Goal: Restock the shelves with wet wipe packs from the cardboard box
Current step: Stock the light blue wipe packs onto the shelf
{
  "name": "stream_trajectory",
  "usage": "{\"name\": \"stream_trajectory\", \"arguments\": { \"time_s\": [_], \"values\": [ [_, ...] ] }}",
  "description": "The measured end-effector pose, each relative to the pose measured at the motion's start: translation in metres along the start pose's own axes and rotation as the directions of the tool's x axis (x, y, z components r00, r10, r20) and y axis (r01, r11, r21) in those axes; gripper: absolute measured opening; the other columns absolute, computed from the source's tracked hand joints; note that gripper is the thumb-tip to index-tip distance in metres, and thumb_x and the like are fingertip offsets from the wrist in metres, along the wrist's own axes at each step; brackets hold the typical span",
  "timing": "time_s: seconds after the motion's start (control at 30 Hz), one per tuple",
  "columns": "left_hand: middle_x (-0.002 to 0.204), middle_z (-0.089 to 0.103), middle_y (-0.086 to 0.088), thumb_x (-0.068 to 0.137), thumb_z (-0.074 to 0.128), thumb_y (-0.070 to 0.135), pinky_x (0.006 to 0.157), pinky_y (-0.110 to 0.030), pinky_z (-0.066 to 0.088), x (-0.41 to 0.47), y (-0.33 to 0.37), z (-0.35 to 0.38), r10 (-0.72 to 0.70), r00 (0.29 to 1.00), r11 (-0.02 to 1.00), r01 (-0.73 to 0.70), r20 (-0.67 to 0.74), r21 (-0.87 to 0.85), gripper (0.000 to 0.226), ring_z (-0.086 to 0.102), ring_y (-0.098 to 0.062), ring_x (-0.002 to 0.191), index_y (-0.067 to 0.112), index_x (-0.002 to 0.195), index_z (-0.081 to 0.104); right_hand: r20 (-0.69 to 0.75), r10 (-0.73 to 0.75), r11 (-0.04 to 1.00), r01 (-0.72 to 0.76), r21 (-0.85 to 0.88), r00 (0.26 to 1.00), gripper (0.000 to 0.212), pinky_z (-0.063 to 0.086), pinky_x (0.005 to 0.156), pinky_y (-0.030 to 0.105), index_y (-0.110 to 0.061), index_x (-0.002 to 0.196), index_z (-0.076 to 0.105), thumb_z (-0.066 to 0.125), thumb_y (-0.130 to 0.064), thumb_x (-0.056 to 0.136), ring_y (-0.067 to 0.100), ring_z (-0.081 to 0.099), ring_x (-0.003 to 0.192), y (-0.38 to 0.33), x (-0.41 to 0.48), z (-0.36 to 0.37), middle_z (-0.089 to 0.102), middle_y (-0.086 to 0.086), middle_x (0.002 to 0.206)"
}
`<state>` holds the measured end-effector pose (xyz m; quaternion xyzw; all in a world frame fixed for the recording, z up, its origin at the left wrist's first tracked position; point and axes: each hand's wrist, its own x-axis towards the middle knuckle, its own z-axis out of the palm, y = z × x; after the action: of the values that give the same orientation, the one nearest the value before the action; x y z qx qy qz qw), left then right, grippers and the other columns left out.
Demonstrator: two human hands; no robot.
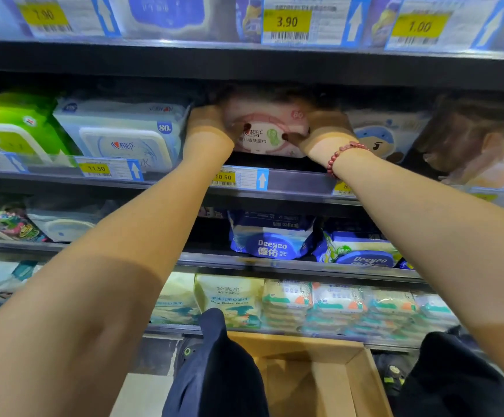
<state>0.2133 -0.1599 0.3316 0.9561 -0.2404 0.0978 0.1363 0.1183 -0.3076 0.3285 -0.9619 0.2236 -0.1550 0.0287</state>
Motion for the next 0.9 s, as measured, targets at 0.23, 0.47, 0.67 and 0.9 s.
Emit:
{"name": "stream_trajectory", "arguments": {
  "time_s": [0.23, 0.47, 0.67, 0.9],
  "values": [
    [0.085, 0.054, -0.012, 0.087, 0.061, 0.025, 0.066, -0.034, 0.041, -0.049, -0.007, -0.011, 0.119, 0.981, 0.974, -0.145, -0.153, -0.176, 0.021, 0.055, -0.030, 0.082, 0.004, 0.091, 0.060, -0.150, -0.042, 0.996, 0.053, 0.067, 0.988, 0.052, 0.041, 0.072, 0.035, -0.013, 0.131, 0.044, 0.056, -0.041, 0.089, 0.037, 0.055, 0.106, 0.035, -0.073, -0.032, 0.057, 0.019, 0.116],
    [0.110, 0.061, -0.014, 0.086, 0.064, 0.025, 0.075, -0.045, 0.051, -0.094, 0.041, -0.015, 0.548, 0.786, 0.822, -0.569, -0.286, 0.011, 0.041, 0.051, -0.036, 0.111, 0.007, 0.123, 0.060, -0.261, -0.038, 0.999, 0.040, -0.001, 0.964, 0.057, 0.042, 0.092, 0.045, -0.012, 0.132, 0.048, 0.065, -0.037, 0.084, 0.036, 0.049, 0.115, 0.098, -0.140, -0.058, 0.057, 0.012, 0.124],
    [0.117, 0.062, -0.015, 0.082, 0.070, 0.027, 0.082, -0.048, 0.051, -0.118, 0.113, -0.012, 0.690, 0.673, 0.705, -0.708, -0.266, 0.038, 0.049, 0.053, -0.036, 0.112, 0.007, 0.125, 0.060, -0.317, 0.071, 0.997, -0.070, 0.015, 0.946, 0.053, 0.043, 0.094, 0.042, -0.012, 0.126, 0.055, 0.070, -0.032, 0.079, 0.035, 0.051, 0.112, 0.162, -0.177, -0.080, 0.059, 0.012, 0.120],
    [0.137, 0.048, -0.006, 0.086, 0.063, 0.040, 0.094, -0.043, 0.044, -0.134, 0.206, 0.008, 0.689, 0.700, 0.706, -0.706, -0.186, -0.043, 0.061, 0.041, -0.028, 0.127, 0.018, 0.140, 0.045, -0.366, 0.113, 0.993, -0.121, 0.001, 0.924, 0.049, 0.043, 0.095, 0.044, -0.010, 0.121, 0.057, 0.070, -0.029, 0.078, 0.035, 0.051, 0.113, 0.235, -0.195, -0.083, 0.058, 0.012, 0.120]
  ]
}}
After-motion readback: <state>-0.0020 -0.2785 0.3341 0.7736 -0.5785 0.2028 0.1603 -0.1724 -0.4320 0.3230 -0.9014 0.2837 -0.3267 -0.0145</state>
